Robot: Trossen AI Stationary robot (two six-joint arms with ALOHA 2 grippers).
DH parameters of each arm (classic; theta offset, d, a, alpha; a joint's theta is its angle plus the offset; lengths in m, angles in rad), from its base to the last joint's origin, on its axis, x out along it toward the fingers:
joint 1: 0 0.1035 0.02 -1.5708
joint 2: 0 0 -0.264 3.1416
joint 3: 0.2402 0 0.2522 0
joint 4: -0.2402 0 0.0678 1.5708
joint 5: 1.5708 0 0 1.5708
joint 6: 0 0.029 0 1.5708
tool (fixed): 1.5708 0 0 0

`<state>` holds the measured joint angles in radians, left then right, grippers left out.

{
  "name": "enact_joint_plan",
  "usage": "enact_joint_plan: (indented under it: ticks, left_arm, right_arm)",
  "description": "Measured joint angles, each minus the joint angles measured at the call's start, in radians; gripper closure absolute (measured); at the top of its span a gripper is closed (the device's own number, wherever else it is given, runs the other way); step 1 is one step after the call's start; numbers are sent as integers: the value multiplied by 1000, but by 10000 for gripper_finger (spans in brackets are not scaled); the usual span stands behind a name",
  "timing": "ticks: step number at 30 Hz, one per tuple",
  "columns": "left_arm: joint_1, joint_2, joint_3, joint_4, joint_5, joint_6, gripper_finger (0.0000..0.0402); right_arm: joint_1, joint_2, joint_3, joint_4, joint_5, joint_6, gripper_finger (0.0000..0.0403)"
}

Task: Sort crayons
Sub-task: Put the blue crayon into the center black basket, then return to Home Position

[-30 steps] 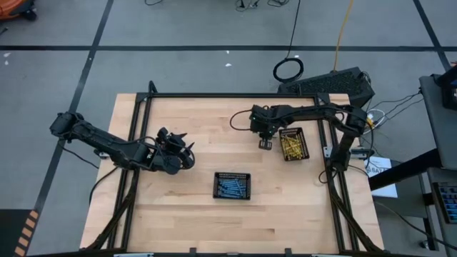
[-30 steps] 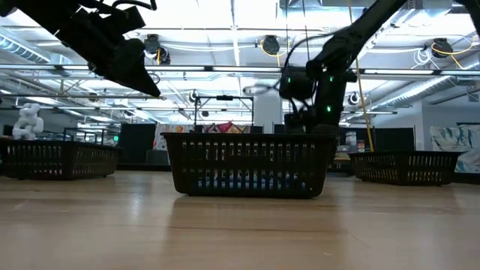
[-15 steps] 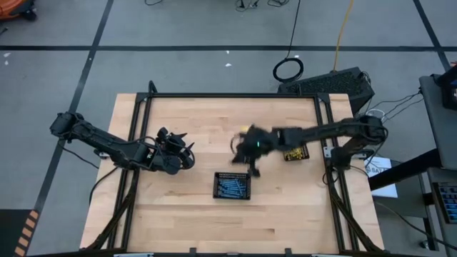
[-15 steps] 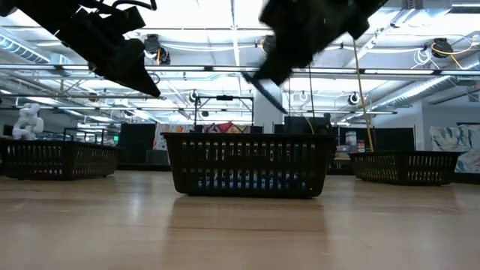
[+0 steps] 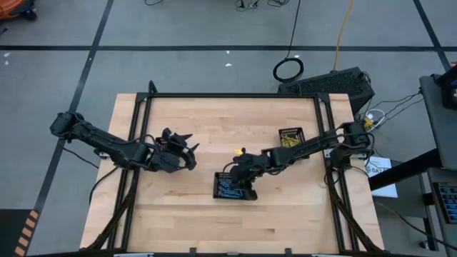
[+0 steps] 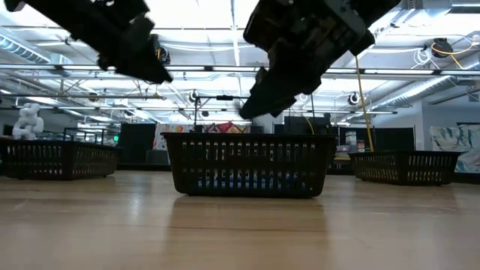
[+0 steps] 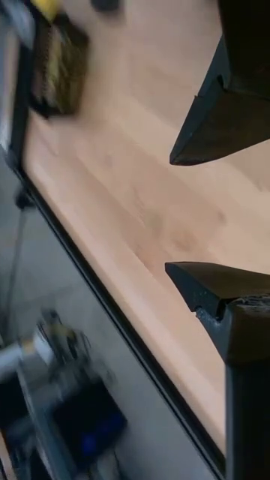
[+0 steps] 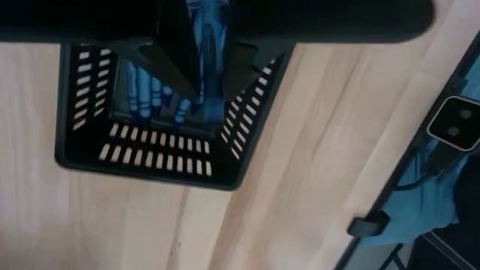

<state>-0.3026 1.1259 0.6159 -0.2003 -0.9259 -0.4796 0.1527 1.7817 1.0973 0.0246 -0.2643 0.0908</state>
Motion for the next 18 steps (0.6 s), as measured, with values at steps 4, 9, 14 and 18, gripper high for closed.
enact_joint_plan:
  ticks: [4, 9, 14, 18]
  left_arm:
    - [-6, 0, 0, 179, 100, 134, 180]
    - [-23, -21, 0, 311, 163, 185, 180]
    - [-61, -113, 0, 251, 156, 198, 180]
    - [-131, -237, 0, 132, 93, 206, 180]
  right_arm:
    - [-14, -8, 3, -26, 1, 19, 309]
    - [2, -120, 15, -273, 121, 52, 285]
    - [82, -323, -110, -370, 315, 29, 310]
    - [97, -557, -287, -309, 394, 64, 338]
